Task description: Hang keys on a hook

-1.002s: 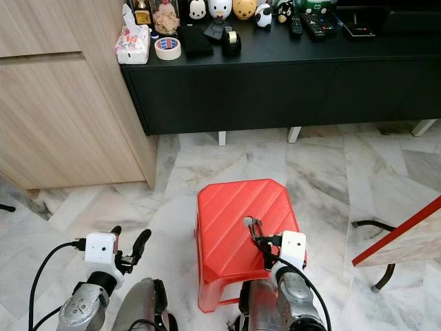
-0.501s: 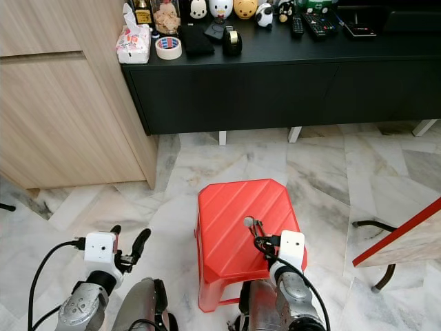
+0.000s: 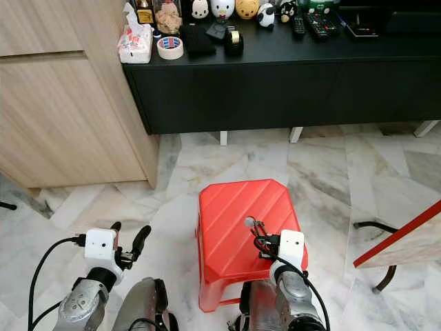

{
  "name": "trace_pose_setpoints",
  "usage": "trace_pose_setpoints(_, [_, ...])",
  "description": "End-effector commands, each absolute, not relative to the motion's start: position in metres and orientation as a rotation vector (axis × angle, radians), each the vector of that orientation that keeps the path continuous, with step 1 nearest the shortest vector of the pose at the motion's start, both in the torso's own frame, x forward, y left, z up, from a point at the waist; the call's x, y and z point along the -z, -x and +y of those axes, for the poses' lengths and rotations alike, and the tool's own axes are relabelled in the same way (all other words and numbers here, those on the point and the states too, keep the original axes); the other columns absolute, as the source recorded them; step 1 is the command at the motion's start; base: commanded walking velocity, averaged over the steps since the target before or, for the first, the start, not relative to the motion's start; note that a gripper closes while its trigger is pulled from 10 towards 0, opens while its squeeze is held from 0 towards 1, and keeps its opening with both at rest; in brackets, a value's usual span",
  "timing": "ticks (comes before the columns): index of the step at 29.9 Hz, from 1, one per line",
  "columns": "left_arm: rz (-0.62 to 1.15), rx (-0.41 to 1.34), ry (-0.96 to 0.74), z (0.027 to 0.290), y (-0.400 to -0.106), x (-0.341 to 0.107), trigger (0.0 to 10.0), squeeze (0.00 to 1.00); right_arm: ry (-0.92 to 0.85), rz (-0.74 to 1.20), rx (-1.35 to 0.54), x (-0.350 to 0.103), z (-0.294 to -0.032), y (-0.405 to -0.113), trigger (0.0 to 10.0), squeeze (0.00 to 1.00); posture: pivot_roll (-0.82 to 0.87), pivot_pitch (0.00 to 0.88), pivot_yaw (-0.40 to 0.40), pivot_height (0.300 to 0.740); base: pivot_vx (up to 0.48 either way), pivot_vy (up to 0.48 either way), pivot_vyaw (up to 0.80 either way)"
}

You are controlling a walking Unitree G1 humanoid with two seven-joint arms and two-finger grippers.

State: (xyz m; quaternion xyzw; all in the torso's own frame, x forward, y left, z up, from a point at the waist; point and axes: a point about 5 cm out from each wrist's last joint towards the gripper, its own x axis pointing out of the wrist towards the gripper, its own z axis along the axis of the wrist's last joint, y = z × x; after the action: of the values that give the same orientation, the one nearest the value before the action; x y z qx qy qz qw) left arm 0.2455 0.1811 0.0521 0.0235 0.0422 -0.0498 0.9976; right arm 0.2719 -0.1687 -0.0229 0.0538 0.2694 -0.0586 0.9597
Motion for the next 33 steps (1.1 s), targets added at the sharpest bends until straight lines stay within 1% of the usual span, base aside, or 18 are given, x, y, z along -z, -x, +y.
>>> trace_pose_setpoints(1, [0.111,0.112,-0.066,0.181,-0.243,-0.048,10.0,0.00,-0.106,0.607,0.134,0.036,-0.170,-0.257,0.0,0.00,0.08,0.159,-0.023,0.622,0.000,0.000,0.00])
trace_pose_setpoints(8, [0.108,0.112,-0.065,0.180,-0.246,-0.047,10.0,0.00,-0.132,0.490,0.156,0.027,-0.169,-0.260,0.0,0.00,0.08,0.129,-0.030,0.622,0.000,0.000,0.00])
trace_pose_setpoints(16, [0.105,0.115,-0.057,0.178,-0.252,-0.046,10.0,0.00,-0.140,0.406,0.172,0.025,-0.165,-0.247,0.0,0.00,0.06,0.111,-0.036,0.622,0.000,0.000,0.00])
trace_pose_setpoints(23, [0.106,0.121,-0.052,0.174,-0.256,-0.044,10.0,0.00,-0.164,0.361,0.160,0.016,-0.161,-0.250,0.1,0.00,0.05,0.099,-0.039,0.622,0.000,0.000,0.00])
trace_pose_setpoints(24, [0.105,0.120,-0.051,0.174,-0.256,-0.044,10.0,0.00,-0.168,0.346,0.162,0.014,-0.161,-0.252,6.0,0.00,0.05,0.098,-0.040,0.622,0.000,0.000,0.00])
trace_pose_setpoints(25, [0.103,0.120,-0.050,0.174,-0.257,-0.044,10.0,0.00,-0.175,0.321,0.162,0.009,-0.161,-0.255,10.0,0.00,0.05,0.094,-0.044,0.622,0.000,0.000,0.00])
trace_pose_setpoints(26, [0.103,0.120,-0.050,0.174,-0.257,-0.044,10.0,0.00,-0.175,0.321,0.162,0.009,-0.161,-0.255,10.0,0.00,0.05,0.094,-0.044,0.622,0.000,0.000,0.00])
trace_pose_setpoints(29, [0.098,0.114,-0.050,0.174,-0.258,-0.045,10.0,0.00,-0.164,0.240,0.158,-0.005,-0.161,-0.262,10.0,0.00,0.05,0.093,-0.046,0.622,0.000,0.000,0.00])
trace_pose_setpoints(33, [0.091,0.102,-0.047,0.175,-0.258,-0.044,10.0,0.00,-0.115,0.105,0.235,-0.026,-0.172,-0.265,10.0,0.00,0.05,0.086,-0.052,0.622,0.000,0.000,0.00])
